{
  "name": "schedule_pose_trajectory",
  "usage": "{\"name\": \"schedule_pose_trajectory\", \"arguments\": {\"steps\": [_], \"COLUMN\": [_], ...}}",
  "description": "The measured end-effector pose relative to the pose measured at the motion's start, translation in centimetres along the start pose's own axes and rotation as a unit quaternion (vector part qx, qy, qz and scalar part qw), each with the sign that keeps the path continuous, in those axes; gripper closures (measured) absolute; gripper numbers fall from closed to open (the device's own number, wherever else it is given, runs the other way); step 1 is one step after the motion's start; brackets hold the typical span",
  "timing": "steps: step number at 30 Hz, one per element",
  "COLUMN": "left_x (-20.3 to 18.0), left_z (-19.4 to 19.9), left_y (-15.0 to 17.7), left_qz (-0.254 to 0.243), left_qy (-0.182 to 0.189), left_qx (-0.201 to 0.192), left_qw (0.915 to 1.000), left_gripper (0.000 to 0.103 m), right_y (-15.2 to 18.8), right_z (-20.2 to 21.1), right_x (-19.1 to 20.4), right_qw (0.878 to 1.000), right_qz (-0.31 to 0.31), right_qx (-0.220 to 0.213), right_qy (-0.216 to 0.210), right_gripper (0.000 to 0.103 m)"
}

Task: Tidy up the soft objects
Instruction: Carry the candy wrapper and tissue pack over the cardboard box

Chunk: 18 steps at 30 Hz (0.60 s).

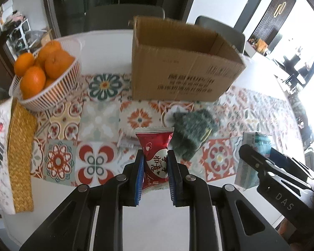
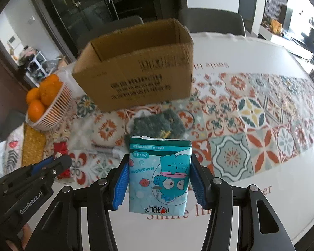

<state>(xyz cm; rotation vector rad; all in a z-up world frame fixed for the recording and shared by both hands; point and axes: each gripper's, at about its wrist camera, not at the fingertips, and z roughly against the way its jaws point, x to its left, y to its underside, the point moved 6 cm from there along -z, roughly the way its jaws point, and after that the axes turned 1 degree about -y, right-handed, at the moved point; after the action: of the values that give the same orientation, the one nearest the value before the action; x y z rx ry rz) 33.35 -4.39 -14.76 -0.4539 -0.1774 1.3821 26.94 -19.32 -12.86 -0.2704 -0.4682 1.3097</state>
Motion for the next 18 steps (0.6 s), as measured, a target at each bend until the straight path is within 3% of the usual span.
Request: {"name": "schedule_pose_trajectory", "arguments": {"steps": [18], "left_x": [-1.5], "left_z": [5.2], "left_y": [-5.8], "left_qz": [-0.03], "left_qy": [0.011], "left_qx": [-0.078], "left_qw": [0.9964], "left_gripper": [0.082], "right_y": [-6.1], "right_z": [4.1], "right_x": [1.6], "right_qw": [0.997], "right_qz": [0.027], "right_qx": [-0.072], "right_qy": [-0.032], "right_gripper": [0.049]}}
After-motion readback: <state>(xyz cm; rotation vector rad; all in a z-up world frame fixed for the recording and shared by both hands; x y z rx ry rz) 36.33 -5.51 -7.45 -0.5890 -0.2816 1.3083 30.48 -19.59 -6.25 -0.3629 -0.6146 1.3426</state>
